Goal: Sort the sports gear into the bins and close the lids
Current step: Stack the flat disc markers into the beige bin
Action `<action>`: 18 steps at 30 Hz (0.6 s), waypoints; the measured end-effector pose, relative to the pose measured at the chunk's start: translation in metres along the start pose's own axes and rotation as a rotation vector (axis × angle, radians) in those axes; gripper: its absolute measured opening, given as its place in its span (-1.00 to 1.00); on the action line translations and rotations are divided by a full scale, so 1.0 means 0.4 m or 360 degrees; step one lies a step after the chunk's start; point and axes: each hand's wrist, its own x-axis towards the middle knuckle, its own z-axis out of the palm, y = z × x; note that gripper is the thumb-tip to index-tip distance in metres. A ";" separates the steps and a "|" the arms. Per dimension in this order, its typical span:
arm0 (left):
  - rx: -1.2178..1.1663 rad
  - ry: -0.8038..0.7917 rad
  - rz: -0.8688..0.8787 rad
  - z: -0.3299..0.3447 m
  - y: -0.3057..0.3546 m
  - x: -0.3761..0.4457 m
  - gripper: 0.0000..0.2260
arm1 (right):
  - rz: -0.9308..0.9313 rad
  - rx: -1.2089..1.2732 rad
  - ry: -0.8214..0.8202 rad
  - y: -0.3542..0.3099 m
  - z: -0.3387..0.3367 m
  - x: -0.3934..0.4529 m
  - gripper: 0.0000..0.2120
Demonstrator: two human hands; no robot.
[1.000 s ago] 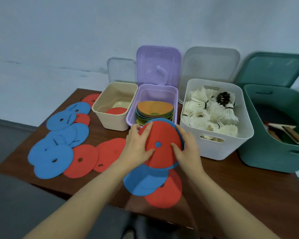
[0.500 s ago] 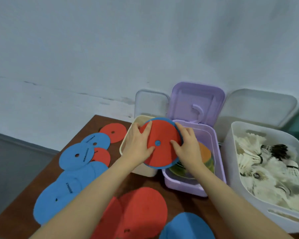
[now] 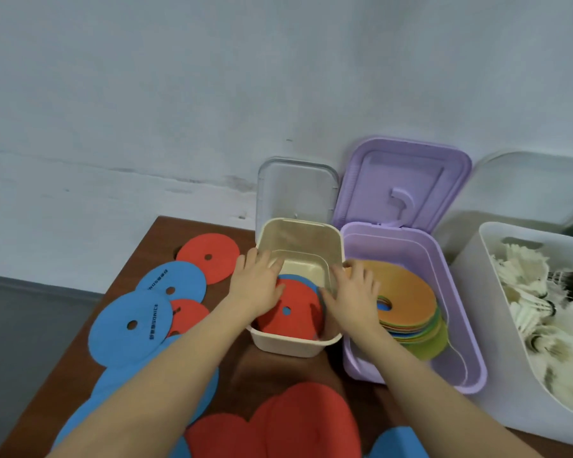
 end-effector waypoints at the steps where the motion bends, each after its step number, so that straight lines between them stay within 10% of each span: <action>1: -0.0029 0.0021 -0.0005 0.002 -0.002 -0.005 -0.49 | -0.0030 0.0004 0.0002 0.004 0.002 -0.006 -0.58; 18: -0.0222 0.0366 0.0046 -0.108 0.217 -0.317 -0.59 | -0.0398 0.0351 0.0281 0.132 -0.133 -0.314 -0.59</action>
